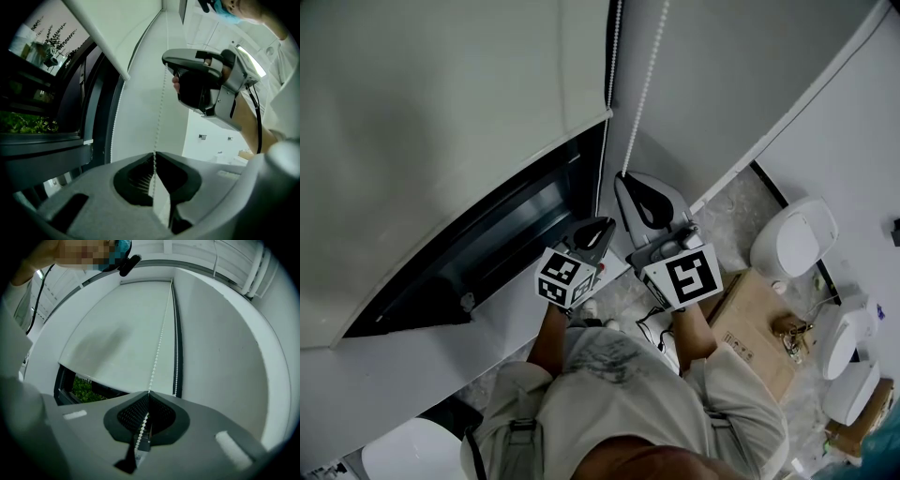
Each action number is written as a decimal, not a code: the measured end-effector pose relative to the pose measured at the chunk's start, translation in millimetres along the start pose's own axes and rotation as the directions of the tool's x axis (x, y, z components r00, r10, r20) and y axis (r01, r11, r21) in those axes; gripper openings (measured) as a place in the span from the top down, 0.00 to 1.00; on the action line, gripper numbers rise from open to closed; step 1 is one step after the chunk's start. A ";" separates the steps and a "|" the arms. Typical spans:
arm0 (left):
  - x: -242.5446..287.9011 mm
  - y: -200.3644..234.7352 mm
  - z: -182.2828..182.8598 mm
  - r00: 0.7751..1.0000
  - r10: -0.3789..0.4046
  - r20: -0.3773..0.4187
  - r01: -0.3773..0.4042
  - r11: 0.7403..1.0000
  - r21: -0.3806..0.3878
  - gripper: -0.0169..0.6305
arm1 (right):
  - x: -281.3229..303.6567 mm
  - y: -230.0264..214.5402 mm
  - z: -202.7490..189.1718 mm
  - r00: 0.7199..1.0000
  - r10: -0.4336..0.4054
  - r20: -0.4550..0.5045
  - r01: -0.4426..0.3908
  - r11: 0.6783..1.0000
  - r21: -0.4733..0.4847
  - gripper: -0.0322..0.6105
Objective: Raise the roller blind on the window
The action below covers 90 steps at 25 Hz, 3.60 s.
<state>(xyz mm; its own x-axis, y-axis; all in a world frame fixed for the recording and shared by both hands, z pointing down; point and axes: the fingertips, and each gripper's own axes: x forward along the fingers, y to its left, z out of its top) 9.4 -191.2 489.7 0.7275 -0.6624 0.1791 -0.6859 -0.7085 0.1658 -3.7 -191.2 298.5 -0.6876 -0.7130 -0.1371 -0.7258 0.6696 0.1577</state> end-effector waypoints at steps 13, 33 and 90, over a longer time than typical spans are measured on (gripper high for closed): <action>-4.6 3.2 -37.7 1.000 0.012 -0.024 -0.012 1.000 -0.015 0.94 | -9.8 16.4 -30.1 0.999 -0.001 -0.043 0.002 1.000 0.025 0.93; -19.7 -5.6 -49.2 0.998 0.048 -0.028 -0.048 0.999 0.006 0.93 | -26.4 27.6 -44.9 0.997 -0.009 -0.076 0.012 0.999 0.041 0.93; -66.9 -54.4 246.5 0.915 -0.100 0.390 -0.006 0.965 0.261 0.96 | -19.2 31.6 -40.7 1.000 0.002 -0.025 -0.001 1.000 0.022 0.93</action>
<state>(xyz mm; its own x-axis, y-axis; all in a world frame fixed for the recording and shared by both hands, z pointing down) 2.3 -168.4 229.6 0.7411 -0.6304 -0.2310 -0.6619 -0.7436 -0.0944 -12.6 -164.8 345.9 -0.6883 -0.7166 -0.1128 -0.7251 0.6750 0.1362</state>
